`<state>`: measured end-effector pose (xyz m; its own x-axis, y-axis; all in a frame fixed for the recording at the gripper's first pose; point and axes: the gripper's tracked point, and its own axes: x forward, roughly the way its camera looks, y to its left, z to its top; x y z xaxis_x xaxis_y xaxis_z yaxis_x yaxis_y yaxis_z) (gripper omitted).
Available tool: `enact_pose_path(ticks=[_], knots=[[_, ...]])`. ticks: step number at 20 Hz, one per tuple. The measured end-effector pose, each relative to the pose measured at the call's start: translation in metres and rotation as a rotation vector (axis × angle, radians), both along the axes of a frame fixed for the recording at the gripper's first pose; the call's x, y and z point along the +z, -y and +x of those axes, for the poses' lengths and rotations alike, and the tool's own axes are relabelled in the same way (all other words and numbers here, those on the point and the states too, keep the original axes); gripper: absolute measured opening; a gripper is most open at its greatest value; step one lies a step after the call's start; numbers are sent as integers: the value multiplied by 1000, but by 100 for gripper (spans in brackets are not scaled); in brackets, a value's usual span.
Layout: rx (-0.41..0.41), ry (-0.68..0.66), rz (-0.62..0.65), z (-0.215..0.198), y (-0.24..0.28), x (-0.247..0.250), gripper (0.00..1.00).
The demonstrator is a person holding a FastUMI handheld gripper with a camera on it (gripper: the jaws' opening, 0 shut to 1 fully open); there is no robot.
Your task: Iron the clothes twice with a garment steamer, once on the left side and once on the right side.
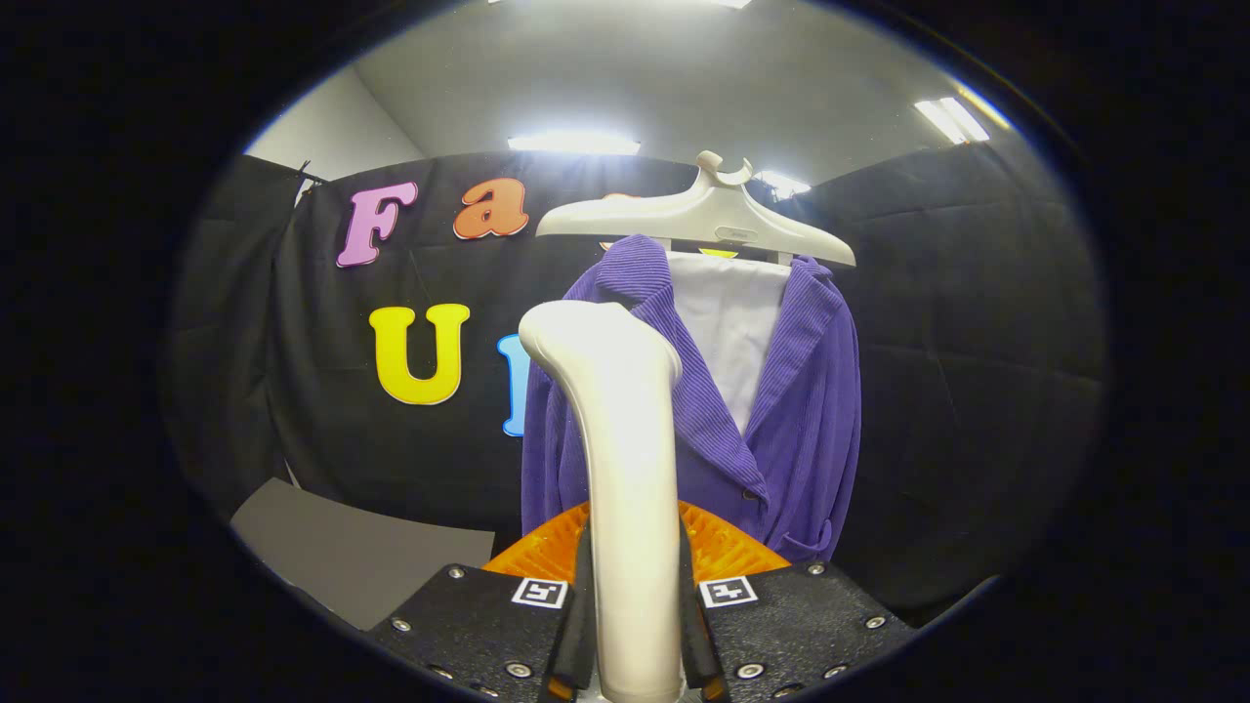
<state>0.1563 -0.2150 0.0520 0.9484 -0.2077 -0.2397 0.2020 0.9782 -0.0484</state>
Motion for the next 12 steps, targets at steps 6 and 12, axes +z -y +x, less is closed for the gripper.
enact_pose_path(ticks=[6,12], knots=[[-72,9,-2,18,21,-2,35],[-108,0,-31,30,28,-17,35]])
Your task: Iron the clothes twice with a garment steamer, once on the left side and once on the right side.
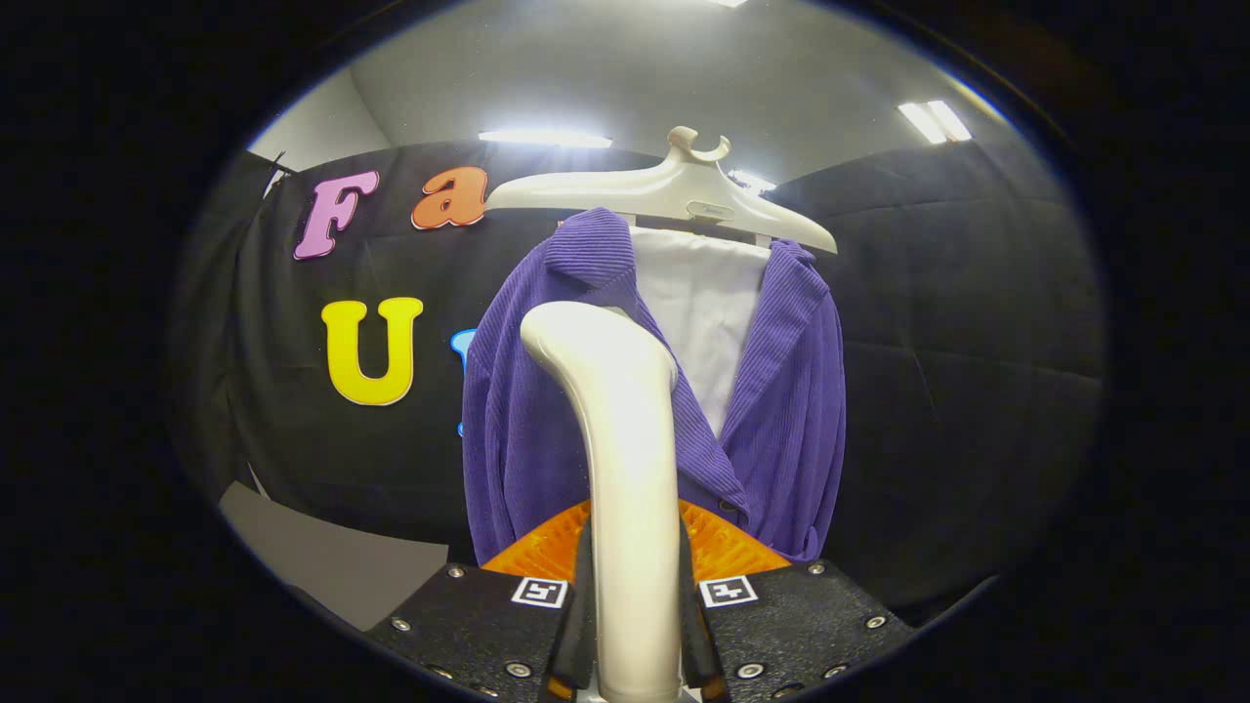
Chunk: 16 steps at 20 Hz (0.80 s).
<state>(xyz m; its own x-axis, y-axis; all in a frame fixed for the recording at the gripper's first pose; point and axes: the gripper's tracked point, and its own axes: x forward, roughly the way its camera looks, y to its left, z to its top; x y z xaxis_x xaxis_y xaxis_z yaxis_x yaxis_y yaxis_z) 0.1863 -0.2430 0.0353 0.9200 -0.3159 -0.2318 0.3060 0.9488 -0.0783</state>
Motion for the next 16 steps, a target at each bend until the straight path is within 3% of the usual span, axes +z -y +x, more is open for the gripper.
enact_pose_path(ticks=[9,16], knots=[[-78,-90,-92,-22,12,-64,35],[-57,-185,-154,-33,9,-114,35]])
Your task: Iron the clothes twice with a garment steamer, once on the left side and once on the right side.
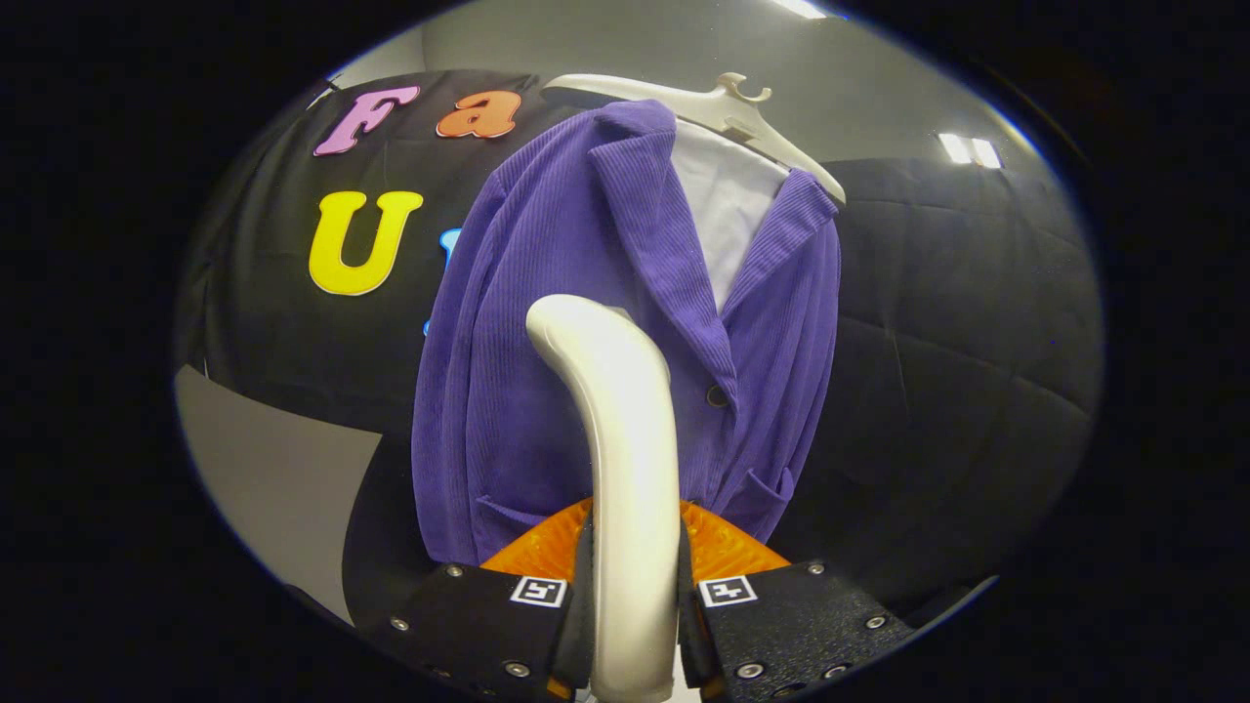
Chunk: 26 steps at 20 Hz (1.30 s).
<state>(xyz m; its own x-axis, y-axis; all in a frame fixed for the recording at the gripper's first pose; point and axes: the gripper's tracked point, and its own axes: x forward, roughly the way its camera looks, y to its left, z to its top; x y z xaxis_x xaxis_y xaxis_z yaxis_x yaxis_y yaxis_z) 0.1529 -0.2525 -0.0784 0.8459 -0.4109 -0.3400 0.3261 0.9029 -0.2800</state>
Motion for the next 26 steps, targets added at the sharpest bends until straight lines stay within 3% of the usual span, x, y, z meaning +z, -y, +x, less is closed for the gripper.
enact_pose_path(ticks=[13,26], knots=[[2,-179,40,-29,-2,-92,35],[-58,-331,93,-60,-20,-177,35]])
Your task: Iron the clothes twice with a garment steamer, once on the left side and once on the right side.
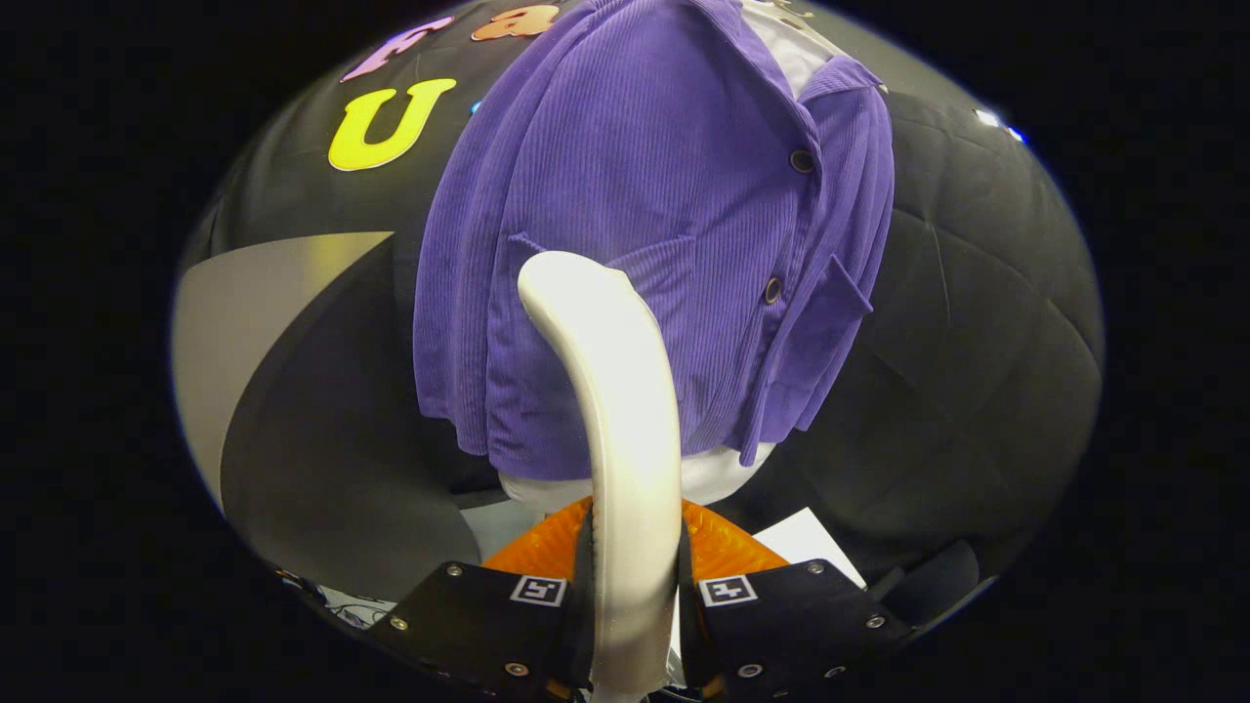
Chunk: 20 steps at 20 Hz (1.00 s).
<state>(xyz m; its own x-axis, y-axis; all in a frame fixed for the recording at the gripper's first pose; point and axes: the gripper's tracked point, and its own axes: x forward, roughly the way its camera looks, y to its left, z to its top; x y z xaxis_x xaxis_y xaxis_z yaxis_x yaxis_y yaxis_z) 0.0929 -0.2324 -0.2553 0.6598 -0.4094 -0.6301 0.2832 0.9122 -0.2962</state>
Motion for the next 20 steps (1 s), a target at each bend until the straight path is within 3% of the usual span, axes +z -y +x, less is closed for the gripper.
enact_pose_path(ticks=[9,15,20], knots=[[-41,-79,24,-23,-20,-37,35],[-92,-71,52,-52,-2,-35,35],[-79,-39,81,-71,16,-16,35]])
